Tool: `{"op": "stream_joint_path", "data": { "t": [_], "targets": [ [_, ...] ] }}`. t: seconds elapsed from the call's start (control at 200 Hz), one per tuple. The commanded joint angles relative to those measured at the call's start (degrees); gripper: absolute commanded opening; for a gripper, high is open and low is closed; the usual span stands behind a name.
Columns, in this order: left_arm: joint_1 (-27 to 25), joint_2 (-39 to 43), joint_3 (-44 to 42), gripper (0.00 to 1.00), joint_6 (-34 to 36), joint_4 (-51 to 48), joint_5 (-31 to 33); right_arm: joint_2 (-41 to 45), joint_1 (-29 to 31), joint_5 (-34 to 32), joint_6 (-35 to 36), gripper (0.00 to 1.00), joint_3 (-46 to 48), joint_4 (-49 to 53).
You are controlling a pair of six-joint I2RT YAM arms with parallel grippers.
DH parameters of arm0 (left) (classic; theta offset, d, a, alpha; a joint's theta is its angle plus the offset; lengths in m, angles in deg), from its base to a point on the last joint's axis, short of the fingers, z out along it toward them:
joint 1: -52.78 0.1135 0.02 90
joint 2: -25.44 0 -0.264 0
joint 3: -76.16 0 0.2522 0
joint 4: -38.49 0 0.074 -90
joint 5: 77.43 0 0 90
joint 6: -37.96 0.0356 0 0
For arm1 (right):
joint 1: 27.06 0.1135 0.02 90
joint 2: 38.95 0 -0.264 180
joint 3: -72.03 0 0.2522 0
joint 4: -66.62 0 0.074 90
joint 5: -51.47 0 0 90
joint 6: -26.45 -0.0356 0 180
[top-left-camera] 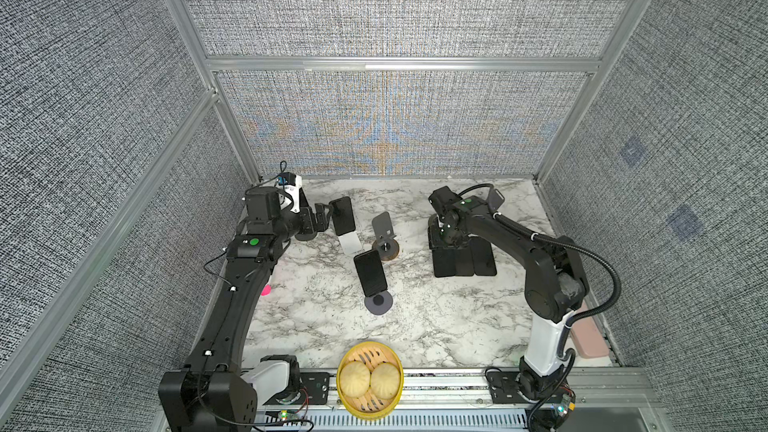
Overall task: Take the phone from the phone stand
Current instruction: 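Carry the phone with the right gripper over the flat-lying phones, then lower the phone flat beside the lying phones with the right gripper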
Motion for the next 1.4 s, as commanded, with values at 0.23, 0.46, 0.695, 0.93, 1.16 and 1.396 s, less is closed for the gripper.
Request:
{"op": "stream_joint_path", "data": {
  "t": [0.23,0.46,0.695,0.93,1.16,1.396],
  "targets": [
    [0.07,-0.11,0.30,0.98,0.60,0.44,-0.13,-2.27,-0.45,1.35,-2.44,0.59,-0.36,-2.37],
    [0.12,-0.11,0.26,0.98,0.61,0.44,-0.14,-3.79,-0.94,0.20,-3.95,0.59,0.40,-6.31],
    [0.11,-0.12,0.29,0.98,0.72,0.36,0.02,-5.69,-0.97,-0.14,-5.10,0.59,0.85,-9.29],
    [0.09,-0.12,0.30,0.98,0.69,0.44,-0.13,-6.72,-1.02,-0.50,-5.69,0.59,1.66,-11.29],
    [0.11,-0.17,0.21,0.98,0.79,0.42,0.05,-7.40,-1.00,-0.81,-5.61,0.59,2.22,-12.82],
    [0.08,-0.11,0.30,0.98,0.79,0.44,-0.12,-8.21,-0.85,-1.12,-5.83,0.61,1.79,-13.27]
  ]
}}
